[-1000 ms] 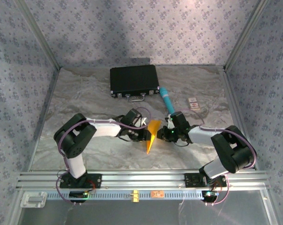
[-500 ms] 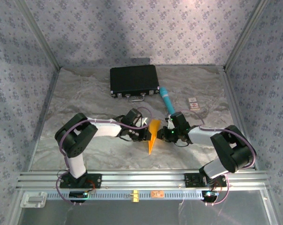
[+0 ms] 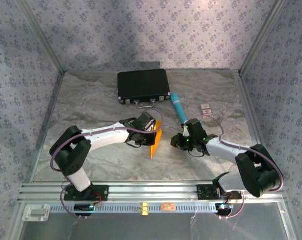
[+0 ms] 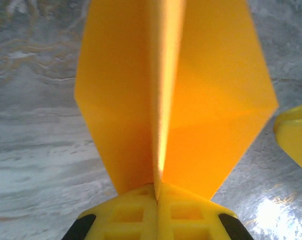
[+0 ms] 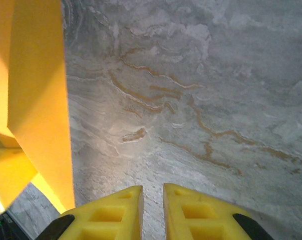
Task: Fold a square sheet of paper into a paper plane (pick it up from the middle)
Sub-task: Turn over a paper plane at the center of the table.
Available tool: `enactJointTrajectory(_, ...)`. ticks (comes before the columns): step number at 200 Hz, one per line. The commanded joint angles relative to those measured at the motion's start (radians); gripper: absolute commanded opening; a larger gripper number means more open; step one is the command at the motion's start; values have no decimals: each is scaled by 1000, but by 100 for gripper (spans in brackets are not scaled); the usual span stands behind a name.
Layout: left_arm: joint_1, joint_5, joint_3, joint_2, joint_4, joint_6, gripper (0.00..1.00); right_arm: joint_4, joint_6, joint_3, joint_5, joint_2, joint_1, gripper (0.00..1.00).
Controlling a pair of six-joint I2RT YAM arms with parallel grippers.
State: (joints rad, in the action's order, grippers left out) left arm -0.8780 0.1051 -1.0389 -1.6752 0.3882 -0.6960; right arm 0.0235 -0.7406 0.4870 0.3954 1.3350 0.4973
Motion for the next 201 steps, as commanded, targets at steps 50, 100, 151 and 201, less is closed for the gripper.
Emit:
enactJointTrajectory(50, -6, -128, -46, -21, 201, 4, 2, -49, 8, 26, -27, -10, 10, 19)
enactJointTrajectory(100, -10, -104, -54, -56, 196, 3, 5, -45, 5, 28, -24, -7, 13, 20)
enactJointTrajectory(151, -15, -84, -62, -73, 183, 1, 11, -37, 5, 23, -26, -5, 15, 20)
enactJointTrajectory(201, -16, -84, -64, -85, 181, 4, 15, -32, 5, 27, -24, 8, 16, 21)
